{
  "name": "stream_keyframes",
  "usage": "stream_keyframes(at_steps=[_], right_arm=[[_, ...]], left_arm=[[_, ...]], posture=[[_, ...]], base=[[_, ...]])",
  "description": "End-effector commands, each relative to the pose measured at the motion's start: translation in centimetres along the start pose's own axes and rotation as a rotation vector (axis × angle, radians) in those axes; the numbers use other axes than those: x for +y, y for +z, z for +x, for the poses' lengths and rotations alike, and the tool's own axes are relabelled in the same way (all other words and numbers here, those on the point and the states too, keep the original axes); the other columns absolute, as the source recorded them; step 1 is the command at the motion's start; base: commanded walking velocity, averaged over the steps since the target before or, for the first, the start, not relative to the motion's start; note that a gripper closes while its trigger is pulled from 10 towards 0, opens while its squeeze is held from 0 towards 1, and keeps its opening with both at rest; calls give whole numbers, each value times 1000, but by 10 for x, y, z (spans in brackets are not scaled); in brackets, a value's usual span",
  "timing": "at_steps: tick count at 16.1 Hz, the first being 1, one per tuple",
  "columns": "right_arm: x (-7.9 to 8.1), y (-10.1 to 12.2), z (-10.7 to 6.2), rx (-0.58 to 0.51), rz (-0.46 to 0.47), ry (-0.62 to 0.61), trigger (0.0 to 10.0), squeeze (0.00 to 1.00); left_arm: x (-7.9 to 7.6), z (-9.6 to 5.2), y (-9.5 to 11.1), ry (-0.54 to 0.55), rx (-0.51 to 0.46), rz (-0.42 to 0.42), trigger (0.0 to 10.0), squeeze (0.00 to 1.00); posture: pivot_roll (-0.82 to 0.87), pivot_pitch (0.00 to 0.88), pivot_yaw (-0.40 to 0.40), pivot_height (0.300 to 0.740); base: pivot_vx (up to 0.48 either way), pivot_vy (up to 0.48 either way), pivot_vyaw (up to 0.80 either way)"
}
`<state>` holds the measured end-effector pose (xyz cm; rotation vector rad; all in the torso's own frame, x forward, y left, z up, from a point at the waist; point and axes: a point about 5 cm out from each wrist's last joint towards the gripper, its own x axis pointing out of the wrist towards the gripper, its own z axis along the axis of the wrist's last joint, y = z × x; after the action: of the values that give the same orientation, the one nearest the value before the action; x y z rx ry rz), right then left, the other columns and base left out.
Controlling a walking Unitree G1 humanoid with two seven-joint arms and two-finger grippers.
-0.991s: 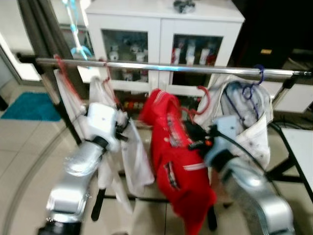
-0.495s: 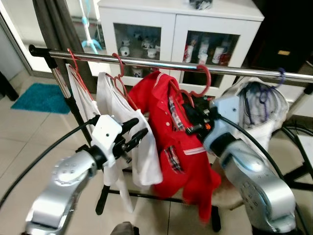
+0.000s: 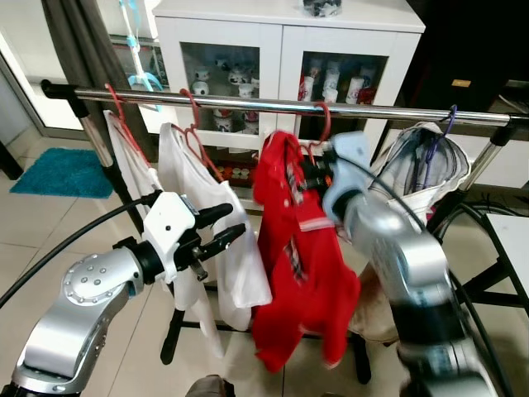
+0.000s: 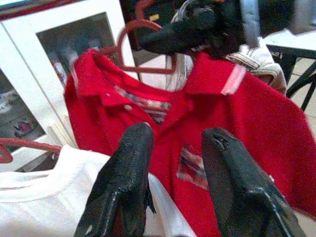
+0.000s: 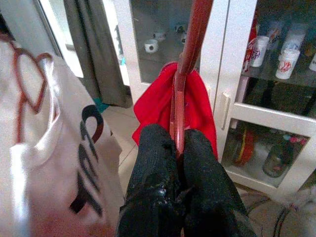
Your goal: Hang hanger
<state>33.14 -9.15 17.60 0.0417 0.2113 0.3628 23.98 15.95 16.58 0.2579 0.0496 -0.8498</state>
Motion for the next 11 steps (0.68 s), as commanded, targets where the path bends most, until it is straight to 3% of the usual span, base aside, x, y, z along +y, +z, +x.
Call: stream_keyframes(at_steps=[1,5,11], right_arm=[[-3,14,10,-41,-28,-6,10000,0],[-11,4,32,64,-14,-10,10000,0],[-14,-3,48,156,-19,-8,10000,0]], left_arm=[[2,-3,1,-9,3,-2,10000,0],[0,-5,1,-16,3,-5,10000,0],[-2,-5,1,-32,4,-13,10000,0]], posture=[[94,61,5,740],[95,65,-1,740],[94,65,-2,740]], base=[[0,0,0],[0,0,0],[0,0,0]])
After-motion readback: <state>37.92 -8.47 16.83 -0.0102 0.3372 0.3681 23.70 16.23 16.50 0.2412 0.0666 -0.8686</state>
